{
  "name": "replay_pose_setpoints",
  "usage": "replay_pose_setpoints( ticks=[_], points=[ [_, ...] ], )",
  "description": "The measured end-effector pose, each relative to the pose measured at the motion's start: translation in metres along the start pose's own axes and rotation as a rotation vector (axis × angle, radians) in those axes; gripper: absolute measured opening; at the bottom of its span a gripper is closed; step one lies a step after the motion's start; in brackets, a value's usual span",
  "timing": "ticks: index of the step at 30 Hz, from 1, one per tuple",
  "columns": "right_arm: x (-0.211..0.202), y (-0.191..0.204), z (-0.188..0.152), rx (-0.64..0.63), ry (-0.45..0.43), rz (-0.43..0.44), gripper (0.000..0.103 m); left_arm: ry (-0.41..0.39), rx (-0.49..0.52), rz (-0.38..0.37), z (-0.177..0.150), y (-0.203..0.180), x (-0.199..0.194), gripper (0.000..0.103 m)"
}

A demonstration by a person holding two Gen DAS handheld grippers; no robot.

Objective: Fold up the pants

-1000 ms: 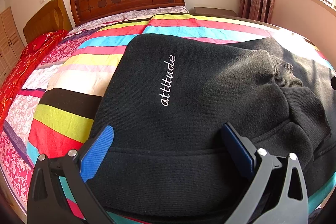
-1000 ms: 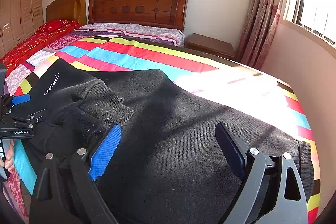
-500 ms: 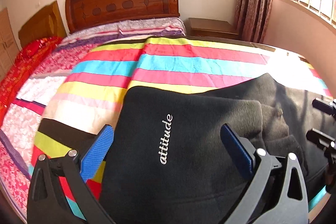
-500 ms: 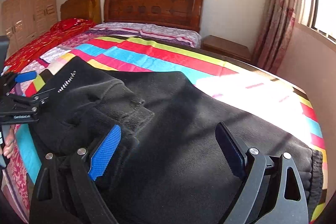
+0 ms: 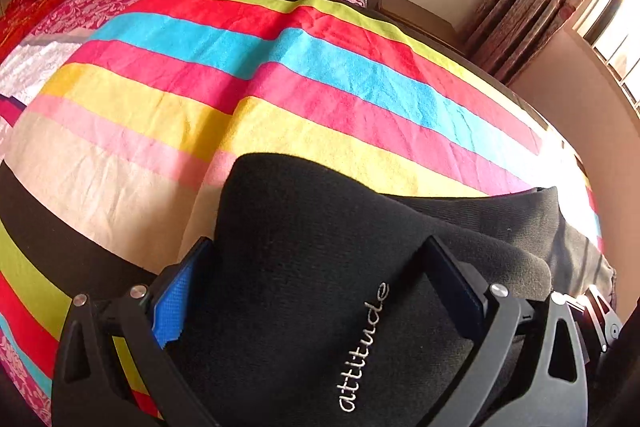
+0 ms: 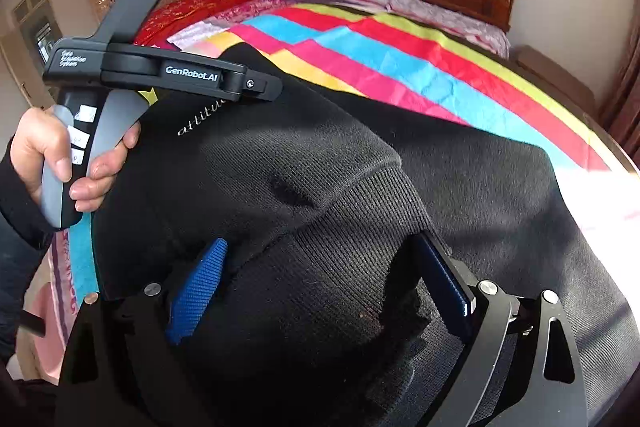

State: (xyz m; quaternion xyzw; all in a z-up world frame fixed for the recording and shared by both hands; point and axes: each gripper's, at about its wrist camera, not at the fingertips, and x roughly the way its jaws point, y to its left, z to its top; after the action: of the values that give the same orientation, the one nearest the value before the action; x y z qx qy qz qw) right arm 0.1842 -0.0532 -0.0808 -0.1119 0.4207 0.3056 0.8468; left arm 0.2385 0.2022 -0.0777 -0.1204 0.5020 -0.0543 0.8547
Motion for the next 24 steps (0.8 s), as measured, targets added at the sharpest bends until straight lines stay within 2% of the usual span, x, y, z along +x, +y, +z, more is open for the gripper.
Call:
replay_pose_setpoints(
  ticks=[2, 3, 5, 7, 8, 10, 12, 13, 14, 15, 16, 17, 19, 21, 22, 24],
  points=[
    [-0.003, -0.003, -0.003, 0.041, 0.003, 0.005, 0.092, -0.007, 0.002, 0.016, 0.000, -0.003, 0.000, 0.102],
    [-0.004, -0.004, -0.004, 0.047, 0.002, 0.007, 0.092, -0.026, 0.003, 0.052, -0.003, -0.004, -0.007, 0.102],
    [-0.005, -0.002, -0.002, 0.054, 0.015, -0.009, 0.092, -0.114, 0.047, 0.189, -0.018, -0.020, -0.036, 0.101],
    [-0.019, 0.003, -0.003, 0.082, 0.019, -0.078, 0.092, -0.200, 0.141, 0.253, -0.046, -0.037, -0.066, 0.101],
    [-0.032, 0.011, -0.008, 0.062, -0.014, -0.112, 0.092, -0.215, 0.164, 0.293, -0.062, -0.041, -0.074, 0.101],
    [-0.055, 0.028, -0.023, 0.024, -0.057, -0.132, 0.092, -0.204, 0.194, 0.332, -0.094, -0.041, -0.075, 0.101],
    [-0.063, 0.033, -0.045, 0.030, -0.041, -0.129, 0.093, -0.169, 0.246, 0.375, -0.115, -0.037, -0.060, 0.102],
    [-0.061, 0.030, -0.057, 0.034, -0.016, -0.146, 0.093, -0.229, 0.223, 0.350, -0.121, -0.031, -0.066, 0.102],
    [-0.058, 0.025, -0.067, 0.054, -0.003, -0.138, 0.098, -0.200, 0.188, 0.322, -0.120, -0.025, -0.067, 0.102],
    [-0.056, 0.016, -0.076, 0.105, 0.008, -0.090, 0.098, -0.180, 0.156, 0.314, -0.117, -0.023, -0.071, 0.102],
    [-0.052, 0.009, -0.081, 0.140, 0.036, -0.088, 0.098, -0.182, 0.141, 0.331, -0.114, -0.026, -0.076, 0.101],
    [-0.058, 0.011, -0.085, 0.115, 0.010, -0.123, 0.098, -0.225, 0.149, 0.338, -0.119, -0.033, -0.088, 0.101],
    [-0.077, 0.013, -0.095, 0.100, -0.004, -0.200, 0.098, -0.294, 0.208, 0.305, -0.129, -0.056, -0.105, 0.101],
    [-0.106, 0.004, -0.111, 0.132, -0.061, -0.231, 0.098, -0.272, 0.296, 0.323, -0.140, -0.085, -0.103, 0.101],
    [-0.118, -0.005, -0.123, 0.164, -0.076, -0.247, 0.098, -0.287, 0.339, 0.322, -0.147, -0.101, -0.105, 0.101],
    [-0.137, -0.028, -0.146, 0.270, -0.089, -0.307, 0.098, -0.308, 0.414, 0.251, -0.161, -0.132, -0.110, 0.101]
  ],
)
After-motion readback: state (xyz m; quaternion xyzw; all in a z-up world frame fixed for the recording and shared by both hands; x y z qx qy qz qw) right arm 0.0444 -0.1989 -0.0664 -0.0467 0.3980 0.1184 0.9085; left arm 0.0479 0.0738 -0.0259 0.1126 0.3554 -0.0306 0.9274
